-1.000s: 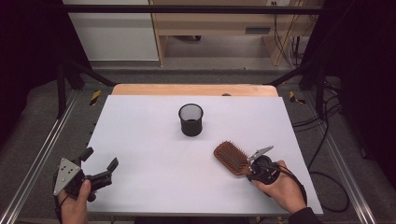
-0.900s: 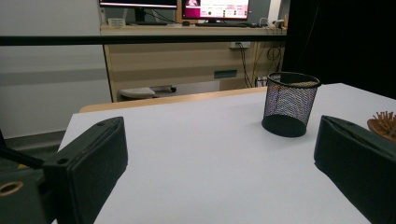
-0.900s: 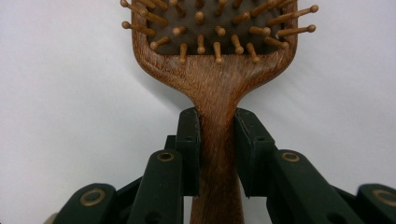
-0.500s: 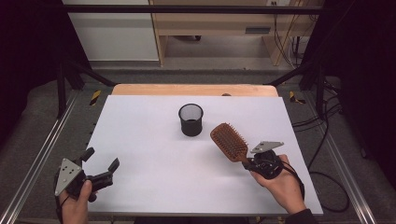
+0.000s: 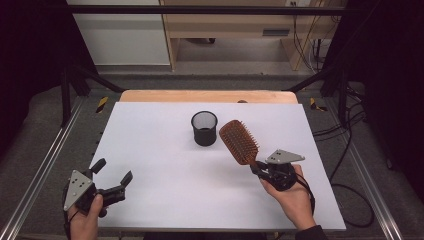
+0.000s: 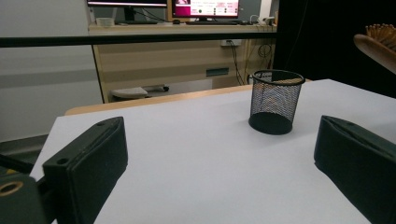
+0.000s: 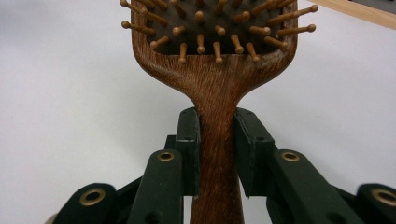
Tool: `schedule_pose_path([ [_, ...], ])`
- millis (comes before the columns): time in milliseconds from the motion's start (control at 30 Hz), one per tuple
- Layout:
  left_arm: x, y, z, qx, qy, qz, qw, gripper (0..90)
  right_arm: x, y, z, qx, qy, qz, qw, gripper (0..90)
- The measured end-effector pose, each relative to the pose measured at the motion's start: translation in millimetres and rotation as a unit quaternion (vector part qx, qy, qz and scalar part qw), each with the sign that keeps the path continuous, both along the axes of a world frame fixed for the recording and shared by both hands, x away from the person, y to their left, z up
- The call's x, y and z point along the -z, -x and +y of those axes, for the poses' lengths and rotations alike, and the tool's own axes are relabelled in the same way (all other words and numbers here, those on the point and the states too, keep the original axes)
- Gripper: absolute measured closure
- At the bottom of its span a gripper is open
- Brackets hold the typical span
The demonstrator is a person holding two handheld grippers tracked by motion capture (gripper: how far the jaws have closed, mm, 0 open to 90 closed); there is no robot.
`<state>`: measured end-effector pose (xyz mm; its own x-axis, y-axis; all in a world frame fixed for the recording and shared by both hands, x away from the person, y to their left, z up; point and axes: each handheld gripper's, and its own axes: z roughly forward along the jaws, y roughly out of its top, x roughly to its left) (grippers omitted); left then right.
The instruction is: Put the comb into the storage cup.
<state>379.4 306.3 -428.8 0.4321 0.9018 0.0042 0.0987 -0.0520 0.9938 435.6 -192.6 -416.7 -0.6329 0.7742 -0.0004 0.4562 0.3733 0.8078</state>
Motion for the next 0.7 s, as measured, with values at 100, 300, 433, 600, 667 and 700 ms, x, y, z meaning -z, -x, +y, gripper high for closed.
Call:
schedule_pose_path([
  [100,-0.8,0.5,-5.6,0.005,0.001,-0.001,1.0000,3.0,1.5,0.4,2.3,-0.002,-0.006,-0.004,1.0000,73.0],
  [300,-2.9,1.9,-15.4,0.017,0.001,-0.003,0.9998,3.0,2.4,1.8,6.9,-0.006,-0.011,-0.007,0.9999,73.1],
  [433,-4.7,2.1,-24.9,0.032,0.000,0.001,0.9995,3.0,-0.8,3.8,11.8,-0.010,-0.019,-0.020,0.9996,73.1],
  [600,-11.8,-0.4,-44.2,0.063,0.010,0.008,0.9980,2.9,-6.5,5.4,17.9,-0.019,-0.035,-0.039,0.9985,73.1],
  [667,-17.2,-1.9,-54.3,0.077,0.012,0.008,0.9969,2.9,-9.0,5.5,20.4,-0.021,-0.038,-0.044,0.9981,73.1],
  [700,-19.9,-3.1,-59.5,0.085,0.011,0.010,0.9963,2.9,-10.2,5.4,21.5,-0.024,-0.041,-0.047,0.9978,73.1],
])
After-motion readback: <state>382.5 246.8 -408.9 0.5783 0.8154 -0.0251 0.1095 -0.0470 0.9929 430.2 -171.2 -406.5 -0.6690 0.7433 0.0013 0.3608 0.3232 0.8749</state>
